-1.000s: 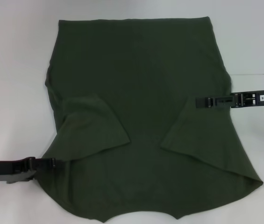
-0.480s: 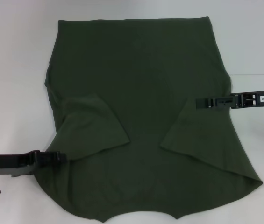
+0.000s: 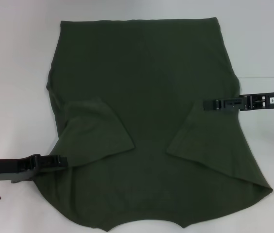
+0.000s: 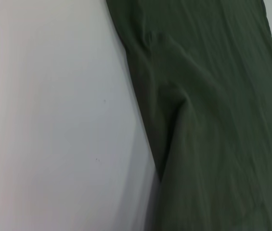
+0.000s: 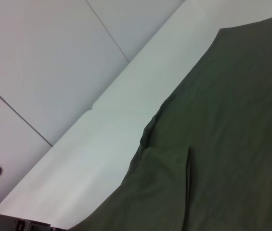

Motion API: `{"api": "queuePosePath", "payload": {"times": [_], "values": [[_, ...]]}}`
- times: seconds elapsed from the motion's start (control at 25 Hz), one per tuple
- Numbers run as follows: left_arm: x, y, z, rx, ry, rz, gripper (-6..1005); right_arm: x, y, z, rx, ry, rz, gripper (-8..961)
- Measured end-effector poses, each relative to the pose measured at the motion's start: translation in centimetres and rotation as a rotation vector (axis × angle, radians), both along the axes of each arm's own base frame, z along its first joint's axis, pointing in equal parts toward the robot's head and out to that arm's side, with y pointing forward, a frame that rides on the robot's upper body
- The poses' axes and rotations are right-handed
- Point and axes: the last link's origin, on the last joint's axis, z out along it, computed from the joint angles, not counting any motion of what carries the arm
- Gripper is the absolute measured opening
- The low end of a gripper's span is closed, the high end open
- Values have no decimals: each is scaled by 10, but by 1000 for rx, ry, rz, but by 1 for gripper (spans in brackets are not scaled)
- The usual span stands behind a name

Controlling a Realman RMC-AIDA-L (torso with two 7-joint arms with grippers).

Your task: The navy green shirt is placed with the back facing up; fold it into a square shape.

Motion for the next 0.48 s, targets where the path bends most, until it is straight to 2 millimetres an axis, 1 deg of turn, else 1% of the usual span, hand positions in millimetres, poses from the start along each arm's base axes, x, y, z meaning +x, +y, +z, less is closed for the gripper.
{"api": "queuePosePath", "payload": {"times": [0.32, 0.48], "values": [[-2, 1, 0, 9, 7, 14, 858, 0, 1, 0, 5, -3, -1, 931], [-2, 1, 1, 10, 9, 16, 728, 0, 1, 1, 6, -4, 0, 931]]}}
